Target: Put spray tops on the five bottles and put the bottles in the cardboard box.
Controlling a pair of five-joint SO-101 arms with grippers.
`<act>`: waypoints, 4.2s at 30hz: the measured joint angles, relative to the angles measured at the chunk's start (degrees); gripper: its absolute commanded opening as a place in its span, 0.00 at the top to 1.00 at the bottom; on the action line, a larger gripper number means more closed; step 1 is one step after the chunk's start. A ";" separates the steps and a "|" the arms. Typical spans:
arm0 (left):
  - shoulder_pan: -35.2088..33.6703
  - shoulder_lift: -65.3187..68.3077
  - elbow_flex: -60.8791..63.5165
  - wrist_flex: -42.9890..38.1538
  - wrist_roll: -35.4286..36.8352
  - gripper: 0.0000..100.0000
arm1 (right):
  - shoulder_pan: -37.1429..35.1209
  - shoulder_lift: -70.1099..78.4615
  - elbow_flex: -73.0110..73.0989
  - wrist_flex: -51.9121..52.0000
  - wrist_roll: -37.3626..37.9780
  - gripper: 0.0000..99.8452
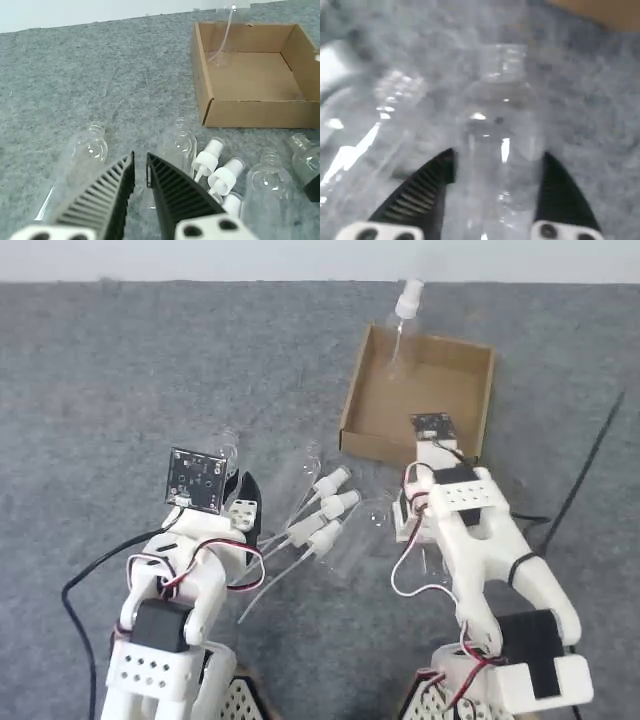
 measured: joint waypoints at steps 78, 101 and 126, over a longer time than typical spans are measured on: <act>13.71 96.79 -68.84 13.10 -16.97 0.99 | 43.43 -0.79 0.35 -1.58 53.63 0.91; -1.14 43.52 -44.84 21.10 -14.15 0.99 | 35.08 -0.44 -19.16 15.30 47.12 0.71; -6.24 33.41 -28.84 16.09 -14.15 0.99 | 37.71 23.30 -31.91 18.37 47.56 0.93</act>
